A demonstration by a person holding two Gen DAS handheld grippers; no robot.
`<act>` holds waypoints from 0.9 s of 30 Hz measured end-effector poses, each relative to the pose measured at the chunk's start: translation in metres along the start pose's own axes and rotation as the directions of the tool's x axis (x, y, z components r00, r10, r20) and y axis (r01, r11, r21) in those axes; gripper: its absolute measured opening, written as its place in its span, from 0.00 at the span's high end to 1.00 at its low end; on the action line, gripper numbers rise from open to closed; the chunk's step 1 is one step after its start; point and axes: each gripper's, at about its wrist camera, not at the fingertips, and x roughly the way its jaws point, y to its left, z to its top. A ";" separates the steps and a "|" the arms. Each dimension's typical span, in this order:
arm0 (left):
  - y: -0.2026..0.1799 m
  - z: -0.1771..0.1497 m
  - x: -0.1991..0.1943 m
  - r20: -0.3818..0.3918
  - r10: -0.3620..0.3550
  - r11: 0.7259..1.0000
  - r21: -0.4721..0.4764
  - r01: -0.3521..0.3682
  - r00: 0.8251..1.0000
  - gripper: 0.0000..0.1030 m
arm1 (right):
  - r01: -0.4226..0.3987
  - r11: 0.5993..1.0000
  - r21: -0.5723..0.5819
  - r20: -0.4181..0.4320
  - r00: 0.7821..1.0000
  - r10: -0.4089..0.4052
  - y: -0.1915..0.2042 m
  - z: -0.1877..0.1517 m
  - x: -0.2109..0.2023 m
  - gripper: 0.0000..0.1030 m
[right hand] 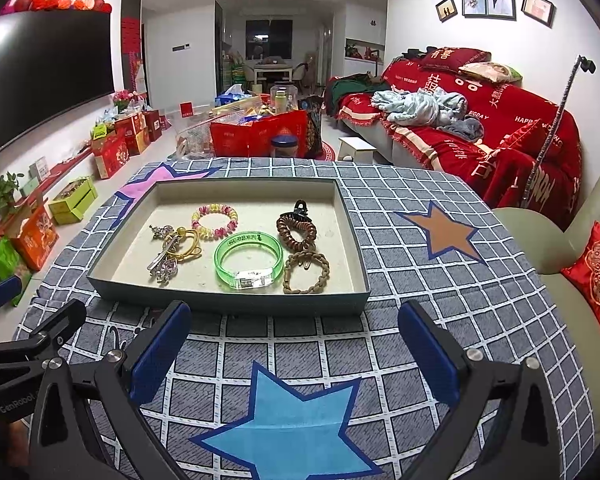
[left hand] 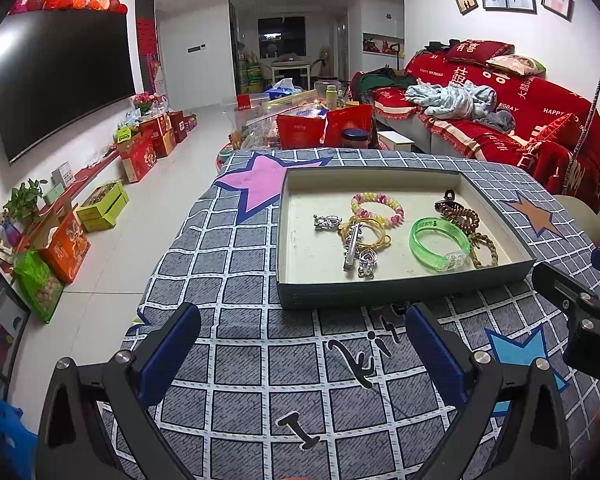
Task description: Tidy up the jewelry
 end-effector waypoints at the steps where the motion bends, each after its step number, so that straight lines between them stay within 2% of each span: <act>1: 0.000 0.000 0.000 -0.002 0.001 1.000 0.000 -0.001 1.000 0.00 | 0.000 1.000 0.004 -0.001 1.000 0.000 -0.001 0.000 0.000 0.00; 27: -0.001 0.000 -0.003 -0.009 0.008 1.000 -0.001 -0.009 1.000 0.00 | -0.001 1.000 0.011 0.000 1.000 0.001 -0.002 0.000 0.000 0.00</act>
